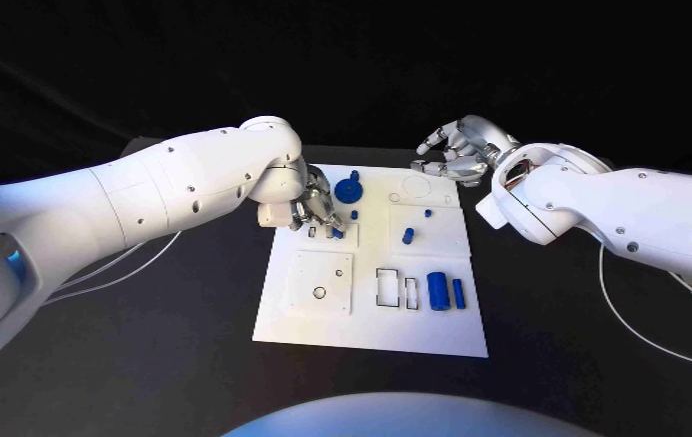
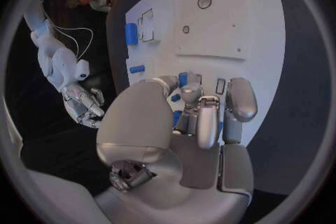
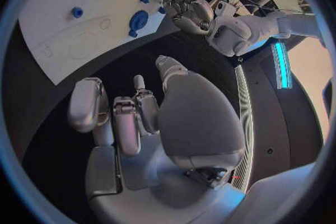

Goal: Assemble the parts on the task board

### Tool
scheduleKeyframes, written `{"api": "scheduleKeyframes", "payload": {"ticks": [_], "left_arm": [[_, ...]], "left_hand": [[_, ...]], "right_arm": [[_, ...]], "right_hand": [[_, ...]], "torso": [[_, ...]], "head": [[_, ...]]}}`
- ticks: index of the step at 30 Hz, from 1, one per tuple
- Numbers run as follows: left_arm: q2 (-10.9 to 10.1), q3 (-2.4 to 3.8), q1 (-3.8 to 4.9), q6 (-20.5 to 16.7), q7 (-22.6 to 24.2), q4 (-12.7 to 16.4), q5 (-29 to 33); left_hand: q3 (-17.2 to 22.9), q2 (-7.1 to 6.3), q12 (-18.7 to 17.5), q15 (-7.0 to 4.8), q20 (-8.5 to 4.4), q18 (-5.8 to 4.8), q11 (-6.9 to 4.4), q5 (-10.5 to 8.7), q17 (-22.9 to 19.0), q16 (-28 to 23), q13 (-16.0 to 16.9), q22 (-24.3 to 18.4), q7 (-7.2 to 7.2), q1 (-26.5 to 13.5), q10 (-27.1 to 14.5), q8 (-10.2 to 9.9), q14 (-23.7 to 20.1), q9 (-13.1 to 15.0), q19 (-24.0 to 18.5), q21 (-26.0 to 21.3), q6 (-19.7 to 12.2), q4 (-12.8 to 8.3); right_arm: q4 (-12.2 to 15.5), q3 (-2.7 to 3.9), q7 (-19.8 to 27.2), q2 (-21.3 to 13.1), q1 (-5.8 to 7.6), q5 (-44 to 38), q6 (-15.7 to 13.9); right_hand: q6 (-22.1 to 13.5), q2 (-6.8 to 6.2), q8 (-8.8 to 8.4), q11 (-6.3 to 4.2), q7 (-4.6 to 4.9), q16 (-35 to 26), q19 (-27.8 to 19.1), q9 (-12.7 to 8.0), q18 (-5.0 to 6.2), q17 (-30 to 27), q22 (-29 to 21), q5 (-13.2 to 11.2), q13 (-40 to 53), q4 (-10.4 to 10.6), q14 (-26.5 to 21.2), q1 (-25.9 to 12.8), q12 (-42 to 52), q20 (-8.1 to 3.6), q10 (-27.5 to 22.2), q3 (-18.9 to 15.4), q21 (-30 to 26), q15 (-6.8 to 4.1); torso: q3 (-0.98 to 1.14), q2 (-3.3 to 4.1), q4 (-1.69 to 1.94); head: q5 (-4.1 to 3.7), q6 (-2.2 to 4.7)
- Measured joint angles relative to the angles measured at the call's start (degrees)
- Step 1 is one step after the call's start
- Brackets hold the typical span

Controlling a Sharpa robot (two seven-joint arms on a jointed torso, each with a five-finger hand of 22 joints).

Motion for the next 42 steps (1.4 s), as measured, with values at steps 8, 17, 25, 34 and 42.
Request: {"api": "scheduleKeyframes", "payload": {"ticks": [8, 17, 25, 34, 42], "left_arm": [[-0.2, 0.0, 0.0, -0.3, 0.0, 0.0, 0.1], [-0.6, 0.0, 0.0, -1.7, 0.5, 0.2, 0.2], [-1.4, 0.0, -0.02, -3.5, 1.4, 1.1, 0.4], [-2.6, -0.01, -0.28, -5.6, 3.0, 3.5, -3.2], [-3.9, -0.15, -0.67, -6.1, 4.0, 5.8, -8.4]], "left_hand": [[7.0, -2.52, 0.3, 0.0, -0.1, 0.0, 0.08, 4.28, 0.0, 0.0, 0.7, 1.0, 0.12, -6.4, 1.7, 2.3, 0.0, 1.3, 0.5, -0.2, -0.5, -3.2], [7.3, -2.65, 1.0, 0.01, -0.44, 0.01, -0.48, 6.96, 0.0, 0.0, 2.6, 2.0, -0.27, -9.2, 4.1, 3.2, 0.0, 1.6, 1.3, 0.1, 1.7, -3.5], [7.1, -3.41, 1.8, -0.41, -1.02, 0.01, -1.02, 10.69, 0.0, 0.0, 4.6, 2.1, -0.83, -11.3, 6.3, 3.6, 0.0, 1.8, 1.8, 0.5, 3.6, -4.1], [6.7, -4.1, 2.1, -1.01, -1.55, 0.01, -1.56, 15.5, 0.0, 0.0, 6.2, 2.1, -1.11, -12.4, 8.1, 3.8, 0.2, 2.0, 2.4, 0.9, 5.5, -4.5], [6.7, -4.18, 2.1, -1.21, -1.64, 0.01, -1.45, 15.91, 0.0, 0.0, 6.3, 2.1, -1.14, -12.5, 8.4, 3.8, 0.0, 2.1, 2.4, 0.9, 5.5, -4.5]], "right_arm": [[0.0, -0.02, 0.0, 0.0, -0.06, 0.0, 0.0], [0.0, -0.02, 0.0, 0.0, -0.12, 0.0, 0.1], [-0.1, -0.03, 0.0, 0.0, -0.19, 0.1, 0.1], [-0.2, -0.03, 0.0, 0.0, -0.38, 0.1, 0.2], [-0.2, -0.03, 0.0, -0.1, -0.5, 0.1, 0.2]], "right_hand": [[0.0, 0.0, 0.25, 0.0, 0.0, 0.0, 0.0, 0.0, 0.0, 0.0, 0.0, 0.0, 0.0, -0.2, 0.2, 0.0, 0.0, 0.0, 0.0, 0.2, 0.0, -0.22], [0.0, 0.0, 0.24, 0.0, 0.0, 0.0, 0.0, 0.0, 0.0, 0.0, 0.0, 0.0, 0.0, -0.2, 0.2, 0.0, 0.0, 0.0, 0.0, 0.2, 0.0, -0.22], [0.0, 0.0, 0.24, 0.0, 0.0, 0.0, 0.0, 0.0, 0.0, 0.0, 0.0, 0.0, 0.0, -0.1, 0.2, 0.0, 0.0, 0.0, 0.0, 0.4, 0.0, -0.21], [0.0, 0.0, 0.23, 0.0, 0.0, 0.0, 0.0, 0.0, 0.0, 0.0, 0.0, 0.0, 0.0, -0.1, 0.2, 0.0, 0.0, 0.0, 0.0, 0.4, 0.0, -0.21], [0.0, 0.0, 0.23, 0.0, 0.0, 0.0, 0.0, 0.0, 0.0, 0.0, 0.0, 0.0, 0.0, -0.1, 0.2, 0.0, 0.0, 0.0, 0.0, 0.4, 0.0, -0.21]], "torso": [[-0.02, 0.02, 0.06], [-0.02, 0.01, 0.04], [-0.01, 0.02, 0.03], [0.0, 0.02, 0.09], [-0.02, 0.02, 0.07]], "head": [[0.05, -0.1], [0.16, -0.09], [0.22, -0.06], [0.32, -0.23], [0.38, -0.41]]}}
